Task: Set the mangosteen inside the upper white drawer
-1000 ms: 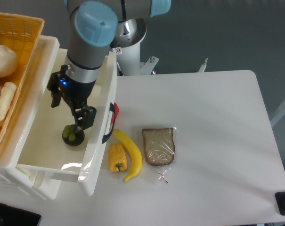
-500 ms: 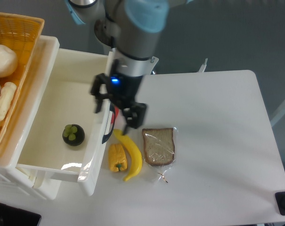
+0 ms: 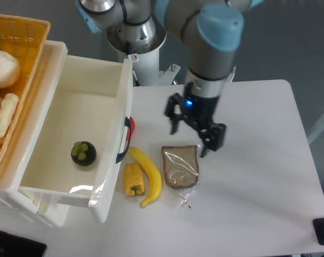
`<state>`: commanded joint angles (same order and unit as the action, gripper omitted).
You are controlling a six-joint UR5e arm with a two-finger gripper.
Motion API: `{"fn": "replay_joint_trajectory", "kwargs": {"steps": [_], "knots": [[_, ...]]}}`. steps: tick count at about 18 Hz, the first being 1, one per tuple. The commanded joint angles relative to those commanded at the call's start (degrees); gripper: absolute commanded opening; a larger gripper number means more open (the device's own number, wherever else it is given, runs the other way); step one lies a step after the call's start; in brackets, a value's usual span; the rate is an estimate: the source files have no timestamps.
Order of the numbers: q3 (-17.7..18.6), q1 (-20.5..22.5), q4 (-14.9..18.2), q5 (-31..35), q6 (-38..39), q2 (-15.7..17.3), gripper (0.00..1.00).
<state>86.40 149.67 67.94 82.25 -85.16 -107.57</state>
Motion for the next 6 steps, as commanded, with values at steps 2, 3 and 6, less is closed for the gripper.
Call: {"fn": "replay_joint_trajectory", "kwargs": {"steps": [2,3,6], "knots": [[-0.09,0.7,-0.44,2.91,-1.58,-1.84,1.0],[-0.09,1.49,-0.96,3.79,-2.46,-2.72,1.0],[-0.18,3.52,-3.16,6.17,-6.68,-5.98,1.0]]}}
